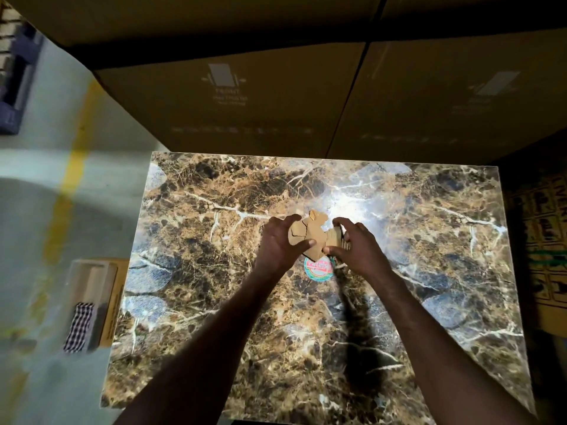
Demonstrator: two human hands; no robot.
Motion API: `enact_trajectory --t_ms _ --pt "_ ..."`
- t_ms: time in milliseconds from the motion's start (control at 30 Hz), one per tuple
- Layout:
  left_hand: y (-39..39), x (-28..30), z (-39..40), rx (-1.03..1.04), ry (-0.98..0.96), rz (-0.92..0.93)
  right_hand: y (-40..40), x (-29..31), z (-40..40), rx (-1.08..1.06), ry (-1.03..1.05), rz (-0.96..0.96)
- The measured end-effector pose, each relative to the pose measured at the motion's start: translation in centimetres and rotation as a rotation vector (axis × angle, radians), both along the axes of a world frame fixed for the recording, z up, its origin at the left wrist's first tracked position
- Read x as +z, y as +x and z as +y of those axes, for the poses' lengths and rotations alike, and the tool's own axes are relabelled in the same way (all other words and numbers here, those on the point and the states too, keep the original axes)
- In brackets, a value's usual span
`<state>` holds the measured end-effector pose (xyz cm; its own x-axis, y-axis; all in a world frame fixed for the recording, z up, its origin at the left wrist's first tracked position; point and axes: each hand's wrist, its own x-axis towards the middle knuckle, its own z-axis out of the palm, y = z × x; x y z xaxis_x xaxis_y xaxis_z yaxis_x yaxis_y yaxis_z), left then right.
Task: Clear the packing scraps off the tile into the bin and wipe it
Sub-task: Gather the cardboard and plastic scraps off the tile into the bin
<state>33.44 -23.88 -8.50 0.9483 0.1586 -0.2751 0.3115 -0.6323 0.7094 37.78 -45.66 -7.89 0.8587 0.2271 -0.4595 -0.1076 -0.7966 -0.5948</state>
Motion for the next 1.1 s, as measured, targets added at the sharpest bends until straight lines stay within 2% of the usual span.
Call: enact_trajectory --t_ms 133,233,400,533,667,733,800,933,1100 --pt "-0.4 0.9 -1.8 0.001 0.120 0.073 -0.1 0.2 -0.1 0.097 -0.047 -0.056" --pt "-0.2 1.1 -2.7 0.025 0.195 0.109 -0.3 0.1 -0.1 0.061 -0.095 -0.092" --pt "-0.2 0.6 -3.0 0.041 0.193 0.117 0.6 1.0 -1.2 -0.067 0.046 -0.016" --pt "-0.5 0.2 -3.0 0.029 0.186 0.108 3.8 2.6 -0.5 -0.062 0.123 -0.041" --pt "-0.9 0.3 -3.1 0.043 0.157 0.087 7.0 3.3 2.0 0.110 0.131 0.055" --pt "-1.0 0.4 -3.1 0.049 0.138 0.087 7.8 3.1 3.3 0.284 0.068 0.088" --pt "-1.1 0.5 -3.1 0.039 0.139 0.095 8.0 2.6 4.1 0.372 -0.004 0.100" --pt "-0.8 0.2 -2.8 0.021 0.155 0.149 7.1 1.9 4.1 0.317 -0.024 0.088" --pt "-0.5 0.9 -2.6 -0.028 0.132 0.146 5.1 1.7 2.4 0.117 0.093 0.089"
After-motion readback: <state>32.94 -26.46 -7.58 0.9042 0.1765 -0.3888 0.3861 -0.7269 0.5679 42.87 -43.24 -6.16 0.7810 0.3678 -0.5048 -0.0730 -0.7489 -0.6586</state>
